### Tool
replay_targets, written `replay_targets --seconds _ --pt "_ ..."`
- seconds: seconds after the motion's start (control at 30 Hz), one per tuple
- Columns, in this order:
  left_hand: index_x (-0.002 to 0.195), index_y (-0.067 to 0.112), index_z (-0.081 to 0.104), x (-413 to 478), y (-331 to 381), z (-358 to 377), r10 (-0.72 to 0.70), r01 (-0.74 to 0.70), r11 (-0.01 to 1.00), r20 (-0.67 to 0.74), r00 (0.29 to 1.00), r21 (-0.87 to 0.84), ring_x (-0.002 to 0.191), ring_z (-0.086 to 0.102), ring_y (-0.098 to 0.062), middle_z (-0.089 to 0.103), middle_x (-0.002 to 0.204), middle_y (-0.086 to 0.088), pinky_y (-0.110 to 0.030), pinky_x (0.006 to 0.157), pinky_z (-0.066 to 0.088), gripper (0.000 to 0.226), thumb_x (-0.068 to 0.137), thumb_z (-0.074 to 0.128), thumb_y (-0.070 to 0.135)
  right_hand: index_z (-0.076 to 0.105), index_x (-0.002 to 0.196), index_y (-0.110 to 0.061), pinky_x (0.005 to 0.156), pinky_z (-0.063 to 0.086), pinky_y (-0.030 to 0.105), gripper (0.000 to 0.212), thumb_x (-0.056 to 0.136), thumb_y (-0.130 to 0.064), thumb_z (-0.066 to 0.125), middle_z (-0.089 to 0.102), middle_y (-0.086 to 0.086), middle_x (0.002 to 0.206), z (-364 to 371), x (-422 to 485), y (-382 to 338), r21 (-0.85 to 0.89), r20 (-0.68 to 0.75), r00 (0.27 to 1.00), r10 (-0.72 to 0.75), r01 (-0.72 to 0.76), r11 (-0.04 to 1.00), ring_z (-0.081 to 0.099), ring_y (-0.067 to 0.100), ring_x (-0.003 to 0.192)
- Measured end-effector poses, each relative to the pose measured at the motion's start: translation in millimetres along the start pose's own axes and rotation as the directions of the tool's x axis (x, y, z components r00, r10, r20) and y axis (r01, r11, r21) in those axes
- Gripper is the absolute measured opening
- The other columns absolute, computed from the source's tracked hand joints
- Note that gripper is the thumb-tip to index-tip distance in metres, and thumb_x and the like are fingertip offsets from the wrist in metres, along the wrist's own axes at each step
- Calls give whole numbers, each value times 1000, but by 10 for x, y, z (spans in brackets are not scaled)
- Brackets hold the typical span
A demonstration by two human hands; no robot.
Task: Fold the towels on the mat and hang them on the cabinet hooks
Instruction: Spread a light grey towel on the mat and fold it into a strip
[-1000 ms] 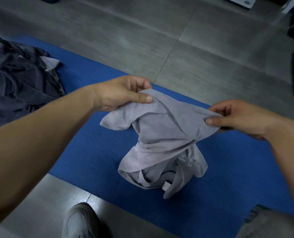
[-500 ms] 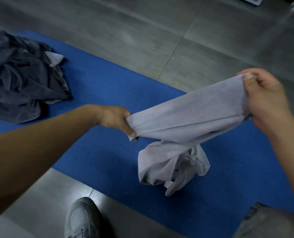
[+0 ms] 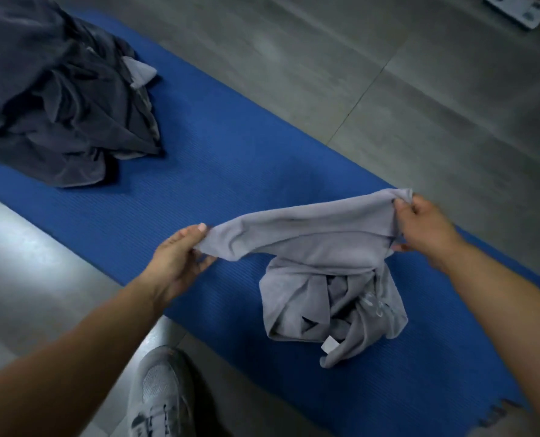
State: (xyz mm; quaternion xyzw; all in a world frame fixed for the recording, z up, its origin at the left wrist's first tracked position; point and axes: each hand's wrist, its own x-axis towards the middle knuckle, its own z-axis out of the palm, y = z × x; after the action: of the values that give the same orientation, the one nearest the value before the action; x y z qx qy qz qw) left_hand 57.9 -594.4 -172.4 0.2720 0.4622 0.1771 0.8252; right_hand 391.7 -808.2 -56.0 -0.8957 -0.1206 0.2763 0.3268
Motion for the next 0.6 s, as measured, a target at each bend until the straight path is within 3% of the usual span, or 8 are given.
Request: replay_targets --seconds 0.07,0.13,0.23,0.3,0.37,0.43,0.5,0.6 --pt "117 14 63 37 -127 -22 -14 15 1000 -44 999 25 99 70 -19 70 116 -7 -28 77 60 34 86 72 3 57 123 -24 62 62 42 29 105 -41 41 56 -1 117 257 66 -153 128 29 998 55 -59 990 61 17 92" --pt "132 12 57 65 -230 -25 -33 36 965 -16 999 260 111 67 -19 66 125 -7 -27 83 58 60 79 82 1 56 123 -26 66 63 45 27 106 -40 41 54 -3 124 518 135 -328 205 91 994 55 -72 976 62 19 99" --pt "128 19 60 95 -266 -29 -65 19 815 58 996 579 110 64 -11 65 121 3 -26 94 53 90 50 99 40 62 106 -23 67 62 43 21 103 -39 49 62 -1 109 820 259 -582 210 74 997 -28 12 978 65 25 99" --pt "110 22 68 137 -251 -32 -38 -63 656 117 992 752 96 67 -7 69 106 6 -21 85 54 71 49 97 44 63 91 -21 69 63 46 21 99 -39 57 64 0 94 915 347 -692 140 52 994 -98 90 986 67 27 96" --pt "100 19 69 144 -245 -25 -16 -110 507 137 990 855 83 65 -10 70 91 5 -16 69 51 46 63 94 30 61 83 -21 75 62 52 23 96 -39 60 62 -1 84 937 434 -736 82 33 989 -145 142 987 66 23 87" --pt "97 14 69 155 -222 -48 -21 -40 443 55 998 895 78 62 -11 68 87 3 -18 61 50 32 73 87 24 60 77 -24 79 59 55 24 93 -42 61 60 -4 77 915 503 -738 26 12 982 -189 189 982 61 17 78" --pt "89 14 69 185 -185 -96 -51 39 467 -17 999 884 75 62 -12 68 84 2 -23 63 51 16 82 79 23 61 75 -23 80 56 54 25 88 -45 59 58 -6 74 860 565 -709 17 -25 976 -218 218 976 56 14 75" --pt "83 12 63 220 -102 -134 -92 78 804 -7 996 590 82 61 -18 65 82 -3 -35 79 55 10 91 69 15 64 80 -25 78 54 47 21 87 -45 59 62 -3 82 785 642 -661 57 -84 968 -237 242 969 56 14 79"
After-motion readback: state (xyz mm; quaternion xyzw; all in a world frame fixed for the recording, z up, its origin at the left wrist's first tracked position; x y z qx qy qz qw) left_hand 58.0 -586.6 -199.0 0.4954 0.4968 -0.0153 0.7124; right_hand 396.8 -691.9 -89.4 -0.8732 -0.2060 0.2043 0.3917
